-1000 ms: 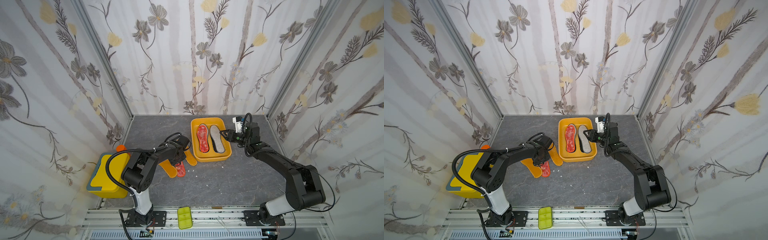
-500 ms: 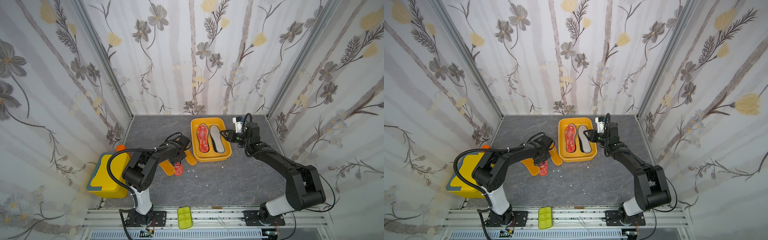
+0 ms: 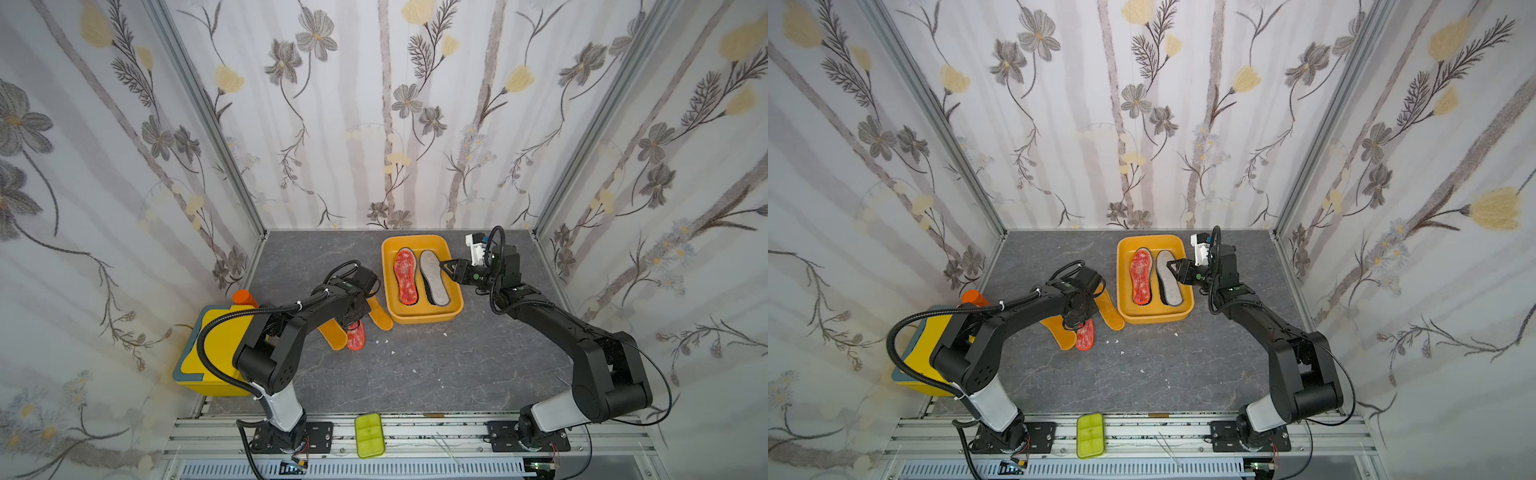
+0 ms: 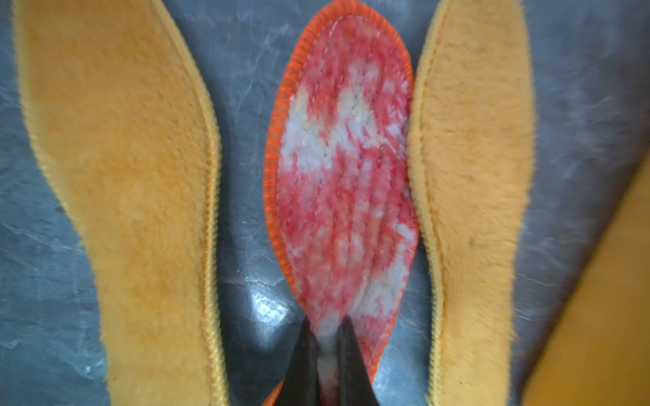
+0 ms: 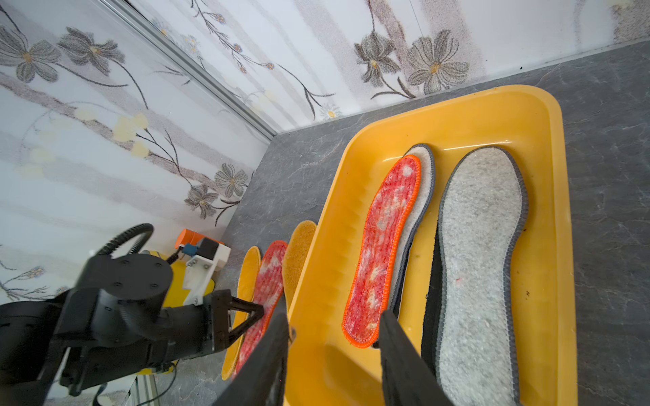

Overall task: Put the insoles into the storage box
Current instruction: Pick up the insole from the center of the board.

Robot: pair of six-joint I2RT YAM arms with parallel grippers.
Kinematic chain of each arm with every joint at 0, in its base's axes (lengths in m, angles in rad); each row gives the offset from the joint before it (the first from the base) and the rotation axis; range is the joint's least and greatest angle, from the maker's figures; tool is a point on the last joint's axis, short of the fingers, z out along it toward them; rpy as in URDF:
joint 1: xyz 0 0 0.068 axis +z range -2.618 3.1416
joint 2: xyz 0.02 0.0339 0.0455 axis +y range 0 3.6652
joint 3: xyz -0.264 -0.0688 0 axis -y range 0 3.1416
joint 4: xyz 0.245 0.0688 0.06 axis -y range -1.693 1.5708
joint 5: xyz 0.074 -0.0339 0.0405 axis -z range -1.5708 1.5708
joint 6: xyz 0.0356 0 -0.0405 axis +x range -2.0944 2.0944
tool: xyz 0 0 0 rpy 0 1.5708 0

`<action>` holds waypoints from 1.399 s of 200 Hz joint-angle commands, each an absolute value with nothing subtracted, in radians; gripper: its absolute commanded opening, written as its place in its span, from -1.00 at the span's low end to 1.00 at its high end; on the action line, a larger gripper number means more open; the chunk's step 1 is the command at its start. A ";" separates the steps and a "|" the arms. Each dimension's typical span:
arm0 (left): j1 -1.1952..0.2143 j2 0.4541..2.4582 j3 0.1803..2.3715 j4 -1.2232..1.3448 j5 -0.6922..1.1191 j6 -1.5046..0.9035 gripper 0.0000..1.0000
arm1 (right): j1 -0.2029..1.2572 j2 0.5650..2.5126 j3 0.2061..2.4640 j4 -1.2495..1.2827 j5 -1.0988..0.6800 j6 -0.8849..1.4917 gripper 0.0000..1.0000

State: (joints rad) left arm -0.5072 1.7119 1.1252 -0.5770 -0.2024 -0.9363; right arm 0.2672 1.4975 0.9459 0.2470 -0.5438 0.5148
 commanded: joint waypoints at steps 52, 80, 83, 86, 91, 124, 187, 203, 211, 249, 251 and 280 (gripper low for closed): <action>-0.476 1.516 1.161 -0.637 -0.273 -0.955 -1.00 | 0.267 1.477 0.970 0.259 -0.617 0.535 -0.12; -0.474 1.454 1.119 -0.558 -0.258 -0.987 -1.00 | 0.267 1.479 0.986 0.278 -0.671 0.566 -0.10; -0.474 1.448 1.113 -0.543 -0.254 -0.990 -1.00 | 0.267 1.479 0.987 0.279 -0.675 0.568 -0.10; -0.474 1.441 1.107 -0.527 -0.249 -0.992 -1.00 | 0.267 1.478 0.989 0.280 -0.679 0.569 -0.10; -0.474 1.432 1.093 -0.498 -0.239 -0.996 -1.00 | 0.268 1.477 0.991 0.283 -0.685 0.573 -0.10; -0.492 1.363 1.031 -0.300 -0.172 -1.002 -1.00 | 0.277 1.473 0.996 0.310 -0.731 0.609 -0.06; -0.619 1.384 1.065 -0.088 -0.166 -0.960 -1.00 | 0.375 1.495 1.062 0.322 -0.740 0.651 -0.02; -0.646 1.411 1.070 -0.051 -0.164 -0.956 -1.00 | 0.397 1.513 1.085 0.306 -0.732 0.649 -0.03; -0.658 1.423 1.074 -0.037 -0.166 -0.956 -1.00 | 0.407 1.523 1.094 0.298 -0.726 0.648 -0.03; -0.709 1.486 1.109 0.021 -0.143 -0.926 -1.00 | 0.433 1.561 1.106 0.298 -0.717 0.649 -0.09; -0.713 1.488 1.110 0.023 -0.143 -0.923 -1.00 | 0.433 1.561 1.107 0.298 -0.717 0.650 -0.10; -0.744 1.522 1.137 0.026 -0.152 -0.897 -1.00 | 0.434 1.585 1.119 0.293 -0.704 0.649 -0.12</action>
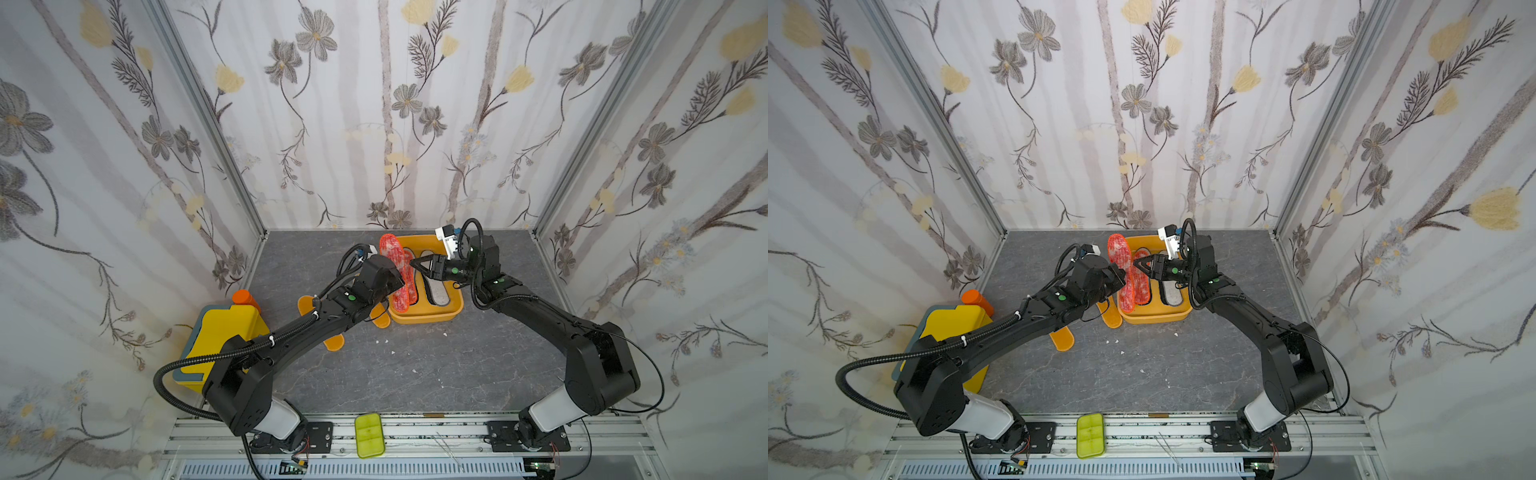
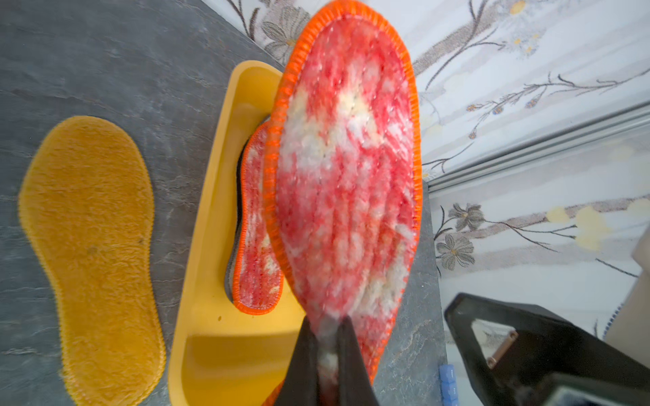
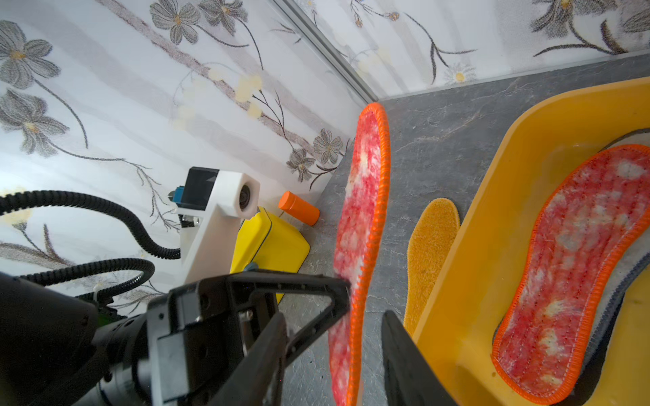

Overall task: Put the insoles into the storage box
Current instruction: Pick up the insole from the center of the board, then place the insole in the storage box.

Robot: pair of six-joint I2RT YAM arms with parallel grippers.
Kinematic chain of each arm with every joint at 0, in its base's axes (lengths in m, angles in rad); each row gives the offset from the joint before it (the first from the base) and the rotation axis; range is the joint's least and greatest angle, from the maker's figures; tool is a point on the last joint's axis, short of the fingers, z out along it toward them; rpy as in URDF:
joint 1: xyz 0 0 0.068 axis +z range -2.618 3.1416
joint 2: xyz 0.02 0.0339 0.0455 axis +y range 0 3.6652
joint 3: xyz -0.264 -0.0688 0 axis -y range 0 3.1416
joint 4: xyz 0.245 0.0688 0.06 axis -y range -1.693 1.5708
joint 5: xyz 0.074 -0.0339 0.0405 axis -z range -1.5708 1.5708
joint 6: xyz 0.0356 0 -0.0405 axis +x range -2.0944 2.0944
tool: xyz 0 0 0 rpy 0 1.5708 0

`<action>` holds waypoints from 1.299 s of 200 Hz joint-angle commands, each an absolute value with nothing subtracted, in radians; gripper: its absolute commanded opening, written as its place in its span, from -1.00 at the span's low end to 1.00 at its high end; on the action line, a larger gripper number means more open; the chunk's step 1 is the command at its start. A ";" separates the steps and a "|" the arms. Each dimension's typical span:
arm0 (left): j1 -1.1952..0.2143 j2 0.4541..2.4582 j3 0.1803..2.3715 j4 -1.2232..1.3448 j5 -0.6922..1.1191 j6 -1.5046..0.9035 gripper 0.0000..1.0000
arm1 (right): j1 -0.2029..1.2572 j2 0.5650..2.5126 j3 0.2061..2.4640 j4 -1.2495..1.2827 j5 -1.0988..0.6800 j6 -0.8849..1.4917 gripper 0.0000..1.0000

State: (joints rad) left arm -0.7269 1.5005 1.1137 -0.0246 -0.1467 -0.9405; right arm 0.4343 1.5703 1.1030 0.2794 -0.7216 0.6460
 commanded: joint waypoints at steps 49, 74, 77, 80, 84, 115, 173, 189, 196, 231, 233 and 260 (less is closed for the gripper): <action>-0.767 1.542 1.166 0.009 -0.163 -0.881 -1.00 | 0.436 1.627 1.131 0.285 -0.694 0.649 -0.17; -0.768 1.533 1.157 0.014 -0.173 -0.882 -1.00 | 0.437 1.639 1.132 0.287 -0.702 0.649 -0.20; -0.768 1.533 1.158 0.013 -0.173 -0.882 -1.00 | 0.437 1.640 1.131 0.288 -0.704 0.652 -0.21; -0.769 1.533 1.158 0.012 -0.173 -0.882 -1.00 | 0.437 1.640 1.131 0.293 -0.707 0.653 -0.20; -0.768 1.533 1.158 0.011 -0.175 -0.882 -1.00 | 0.437 1.641 1.129 0.297 -0.708 0.655 -0.22; -0.769 1.542 1.162 0.006 -0.172 -0.884 -1.00 | 0.437 1.641 1.127 0.315 -0.715 0.665 -0.45; -0.769 1.549 1.163 -0.006 -0.164 -0.886 -1.00 | 0.439 1.630 1.117 0.345 -0.710 0.661 -1.00; -0.768 1.543 1.163 -0.015 -0.169 -0.887 -0.79 | 0.439 1.620 1.106 0.358 -0.701 0.656 -1.00; -0.768 1.538 1.163 -0.020 -0.172 -0.886 -0.65 | 0.439 1.614 1.101 0.365 -0.696 0.654 -1.00; -0.769 1.495 1.138 -0.035 -0.215 -0.890 -0.05 | 0.433 1.602 1.095 0.361 -0.677 0.632 -1.00; -0.769 1.491 1.136 -0.035 -0.217 -0.891 -0.03 | 0.433 1.603 1.095 0.359 -0.677 0.631 -1.00; -0.767 1.435 1.101 -0.049 -0.257 -0.895 0.23 | 0.406 1.602 1.107 0.321 -0.679 0.607 -1.00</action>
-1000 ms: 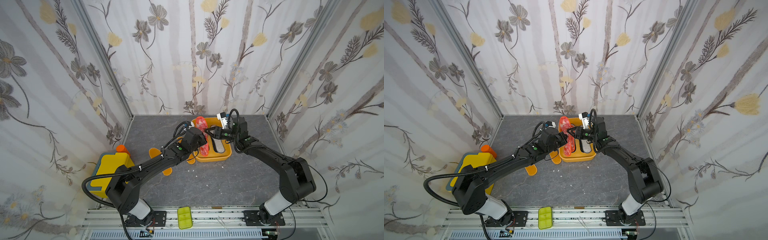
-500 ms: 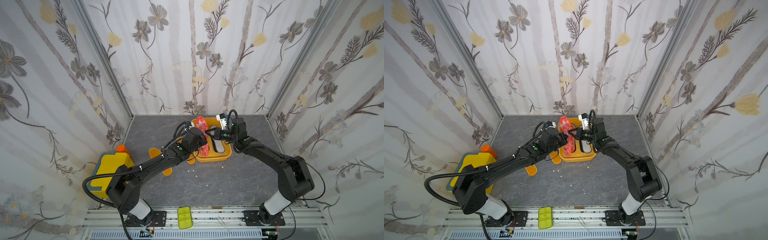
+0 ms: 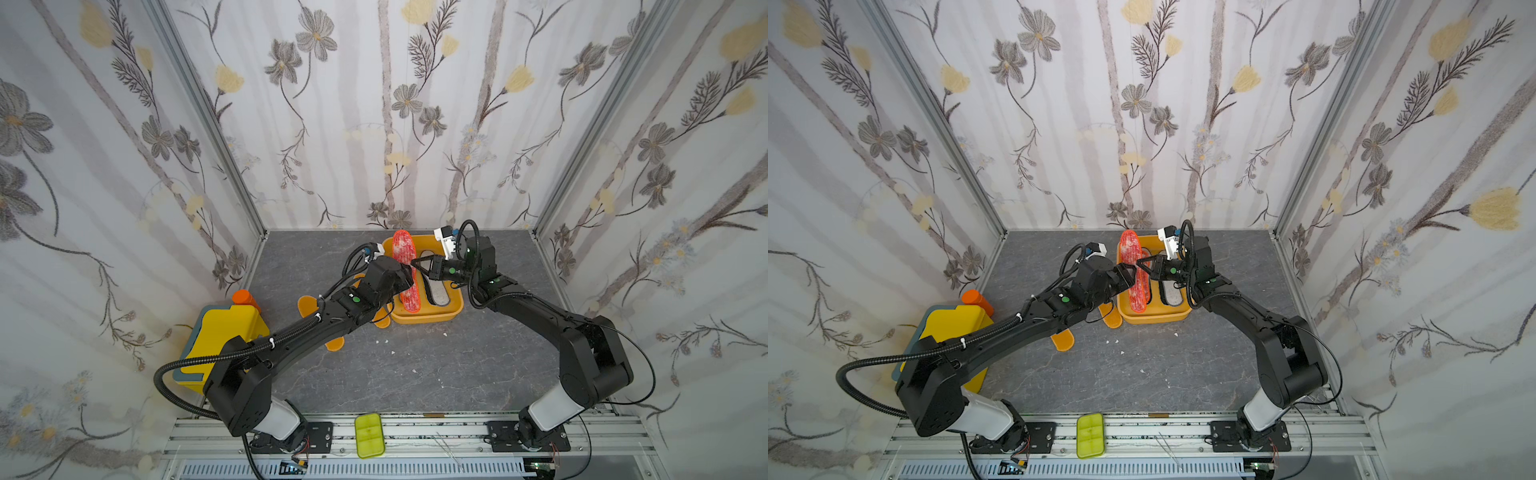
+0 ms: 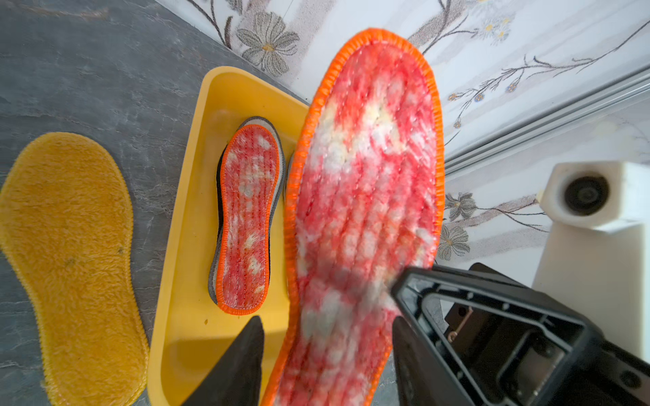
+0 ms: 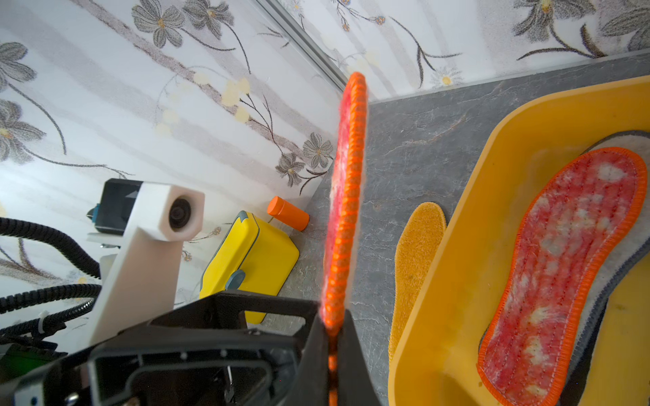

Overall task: Put the insoles into the storage box
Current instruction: Place the insole in the storage box.

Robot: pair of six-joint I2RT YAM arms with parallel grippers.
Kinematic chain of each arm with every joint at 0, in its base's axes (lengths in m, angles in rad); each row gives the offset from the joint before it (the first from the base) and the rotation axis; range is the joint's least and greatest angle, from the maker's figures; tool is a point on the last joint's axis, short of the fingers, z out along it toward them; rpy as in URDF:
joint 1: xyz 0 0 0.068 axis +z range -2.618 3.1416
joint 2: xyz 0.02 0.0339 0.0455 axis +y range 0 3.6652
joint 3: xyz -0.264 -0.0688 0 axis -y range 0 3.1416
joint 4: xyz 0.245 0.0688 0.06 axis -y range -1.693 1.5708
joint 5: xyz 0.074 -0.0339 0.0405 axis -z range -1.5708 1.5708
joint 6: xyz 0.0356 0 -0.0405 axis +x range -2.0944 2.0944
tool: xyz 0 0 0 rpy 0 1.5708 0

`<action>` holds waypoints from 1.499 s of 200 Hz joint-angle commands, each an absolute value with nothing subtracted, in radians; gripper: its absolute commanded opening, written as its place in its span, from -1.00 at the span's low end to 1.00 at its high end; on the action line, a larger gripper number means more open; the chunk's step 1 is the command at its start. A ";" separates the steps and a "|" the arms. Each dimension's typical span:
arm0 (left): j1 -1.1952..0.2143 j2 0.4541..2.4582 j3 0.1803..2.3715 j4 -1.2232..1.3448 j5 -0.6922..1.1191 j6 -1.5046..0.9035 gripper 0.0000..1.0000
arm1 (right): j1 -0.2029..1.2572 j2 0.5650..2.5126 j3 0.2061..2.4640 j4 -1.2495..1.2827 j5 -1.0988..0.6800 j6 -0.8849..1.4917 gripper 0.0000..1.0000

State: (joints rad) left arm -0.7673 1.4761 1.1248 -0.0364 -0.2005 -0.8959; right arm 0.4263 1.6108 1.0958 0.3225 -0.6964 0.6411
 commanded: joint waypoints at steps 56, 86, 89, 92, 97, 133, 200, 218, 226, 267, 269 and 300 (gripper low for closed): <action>-0.735 1.272 0.988 -0.088 -0.339 -0.894 0.68 | 0.249 1.720 1.328 -0.128 -0.768 0.378 -1.00; -0.703 1.178 0.909 -0.088 -0.359 -0.909 0.88 | 0.195 1.849 1.425 -0.302 -0.784 0.303 -1.00; -0.699 1.170 0.903 -0.089 -0.359 -0.911 0.91 | 0.194 1.859 1.429 -0.307 -0.784 0.299 -1.00; -0.697 1.164 0.895 -0.090 -0.360 -0.914 0.93 | 0.193 1.867 1.432 -0.312 -0.784 0.292 -1.00; -0.693 1.152 0.885 -0.091 -0.360 -0.916 0.97 | 0.193 1.878 1.438 -0.322 -0.779 0.284 -1.00; -0.672 1.107 0.836 -0.098 -0.361 -0.916 1.00 | 0.193 1.953 1.484 -0.353 -0.748 0.260 -1.00; -0.648 1.101 0.804 -0.092 -0.353 -0.914 1.00 | 0.195 2.003 1.528 -0.352 -0.702 0.293 -1.00; -0.643 1.101 0.804 -0.093 -0.350 -0.909 1.00 | 0.195 2.010 1.523 -0.329 -0.698 0.316 -1.00; -0.641 1.101 0.802 -0.091 -0.348 -0.905 1.00 | 0.195 2.007 1.519 -0.311 -0.697 0.329 -1.00; -0.628 1.105 0.793 -0.089 -0.335 -0.900 1.00 | 0.200 2.022 1.516 -0.229 -0.698 0.420 -1.00; -0.628 1.105 0.793 -0.088 -0.335 -0.901 1.00 | 0.201 2.021 1.516 -0.225 -0.697 0.423 -1.00; -0.620 1.105 0.787 -0.080 -0.328 -0.900 1.00 | 0.209 2.035 1.516 -0.179 -0.686 0.479 -1.00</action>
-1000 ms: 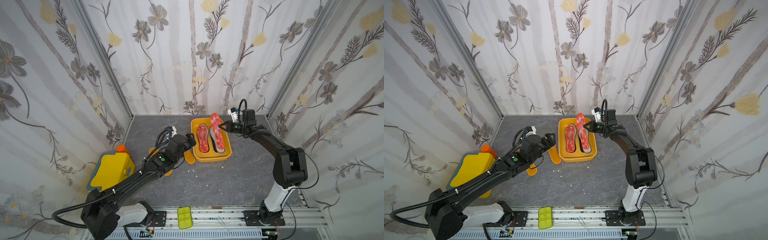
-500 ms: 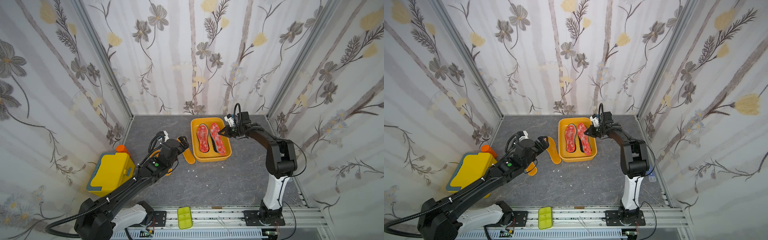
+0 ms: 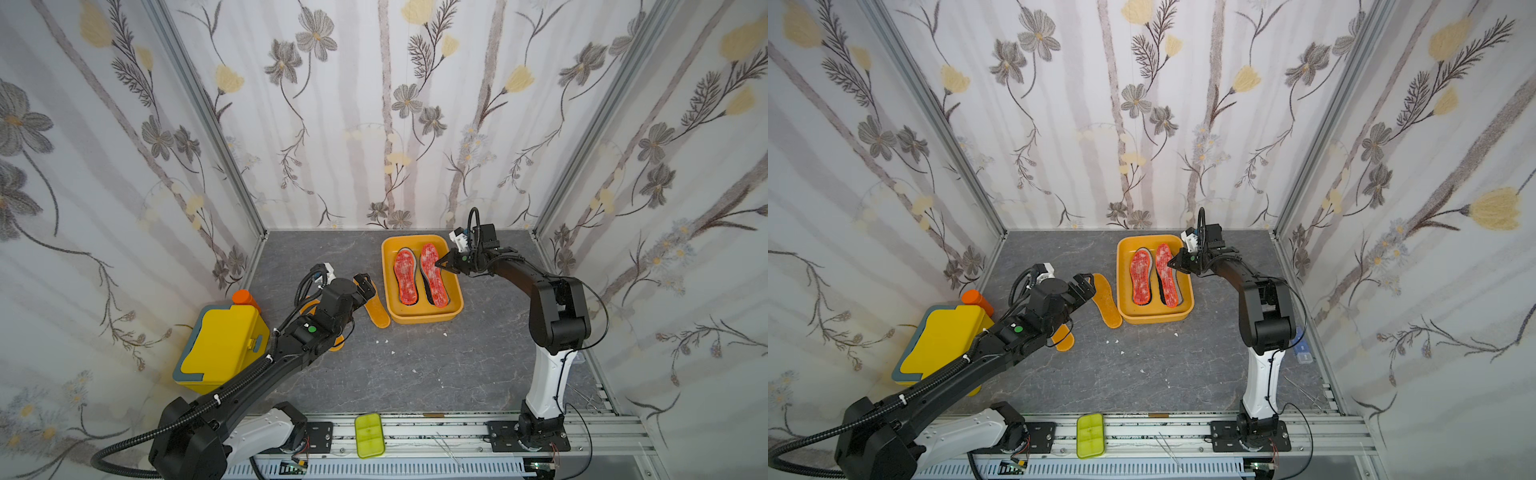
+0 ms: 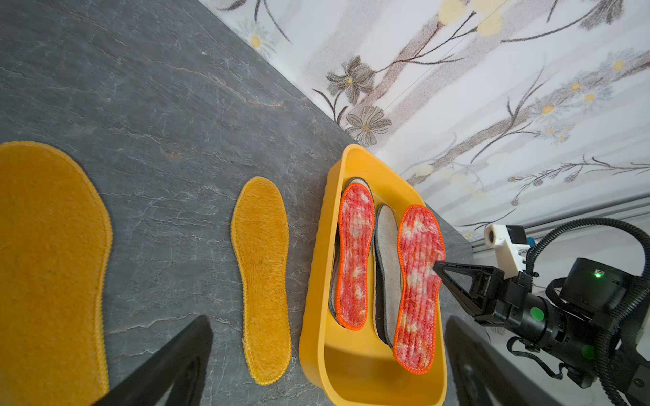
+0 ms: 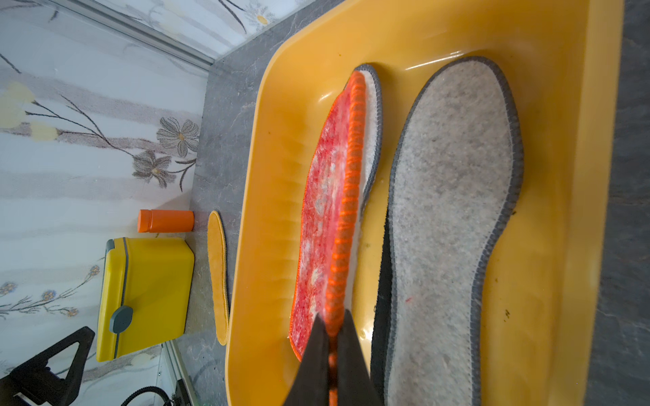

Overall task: Put the insoles into the storage box
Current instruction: Place the insole in the storage box.

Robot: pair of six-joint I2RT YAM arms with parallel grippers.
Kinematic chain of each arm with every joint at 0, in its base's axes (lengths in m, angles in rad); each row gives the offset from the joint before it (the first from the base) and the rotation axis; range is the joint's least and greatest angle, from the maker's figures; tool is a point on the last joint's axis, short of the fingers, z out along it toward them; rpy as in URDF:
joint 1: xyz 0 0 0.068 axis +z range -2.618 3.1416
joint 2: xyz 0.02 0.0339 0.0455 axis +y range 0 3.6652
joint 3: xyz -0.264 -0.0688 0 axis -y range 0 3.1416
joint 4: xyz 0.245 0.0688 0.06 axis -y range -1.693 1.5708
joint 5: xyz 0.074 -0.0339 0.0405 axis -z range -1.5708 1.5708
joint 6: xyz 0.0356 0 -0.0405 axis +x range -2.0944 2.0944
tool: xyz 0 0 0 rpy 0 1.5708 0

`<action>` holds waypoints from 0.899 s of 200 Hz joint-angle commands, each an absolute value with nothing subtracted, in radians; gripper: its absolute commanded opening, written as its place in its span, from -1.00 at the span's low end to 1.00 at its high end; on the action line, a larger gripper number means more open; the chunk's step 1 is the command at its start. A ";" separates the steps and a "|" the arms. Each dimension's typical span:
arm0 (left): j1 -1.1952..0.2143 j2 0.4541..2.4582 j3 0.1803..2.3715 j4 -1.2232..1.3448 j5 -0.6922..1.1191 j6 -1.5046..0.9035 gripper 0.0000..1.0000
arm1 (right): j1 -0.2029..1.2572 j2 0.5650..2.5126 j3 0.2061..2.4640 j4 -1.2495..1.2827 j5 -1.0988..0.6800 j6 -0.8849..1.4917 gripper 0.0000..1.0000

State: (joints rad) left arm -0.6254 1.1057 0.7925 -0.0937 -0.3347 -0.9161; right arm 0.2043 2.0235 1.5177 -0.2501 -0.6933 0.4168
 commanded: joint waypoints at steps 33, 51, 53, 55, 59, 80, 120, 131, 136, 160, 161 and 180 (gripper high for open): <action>-0.611 1.104 0.781 -0.076 -0.320 -0.900 1.00 | 0.209 2.065 1.525 -0.147 -0.679 0.514 -1.00; -0.606 1.104 0.775 -0.076 -0.314 -0.902 1.00 | 0.210 2.079 1.530 -0.127 -0.672 0.528 -1.00; -0.605 1.104 0.775 -0.076 -0.314 -0.902 1.00 | 0.210 2.080 1.530 -0.128 -0.669 0.527 -1.00; -0.605 1.104 0.775 -0.075 -0.314 -0.903 1.00 | 0.210 2.082 1.531 -0.130 -0.664 0.526 -1.00; -0.605 1.104 0.774 -0.075 -0.312 -0.903 1.00 | 0.210 2.086 1.536 -0.134 -0.657 0.526 -1.00; -0.602 1.100 0.773 -0.076 -0.309 -0.905 1.00 | 0.209 2.102 1.552 -0.145 -0.644 0.519 -1.00; -0.600 1.092 0.771 -0.077 -0.310 -0.904 1.00 | 0.210 2.126 1.562 -0.143 -0.622 0.516 -1.00; -0.598 1.091 0.769 -0.079 -0.311 -0.904 1.00 | 0.210 2.131 1.565 -0.149 -0.619 0.511 -1.00; -0.597 1.090 0.770 -0.080 -0.313 -0.904 1.00 | 0.211 2.134 1.566 -0.151 -0.615 0.508 -1.00; -0.593 1.083 0.769 -0.087 -0.316 -0.904 1.00 | 0.210 2.141 1.572 -0.160 -0.608 0.502 -0.98; -0.594 1.083 0.769 -0.088 -0.316 -0.904 1.00 | 0.210 2.141 1.572 -0.159 -0.608 0.502 -0.98; -0.593 1.078 0.767 -0.088 -0.316 -0.905 1.00 | 0.210 2.142 1.576 -0.166 -0.596 0.500 -0.91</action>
State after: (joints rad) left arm -0.5957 1.0863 0.7712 -0.0868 -0.3099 -0.9161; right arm 0.2100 2.1376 1.5658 -0.1650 -0.6147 0.5114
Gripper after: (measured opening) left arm 0.998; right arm 0.049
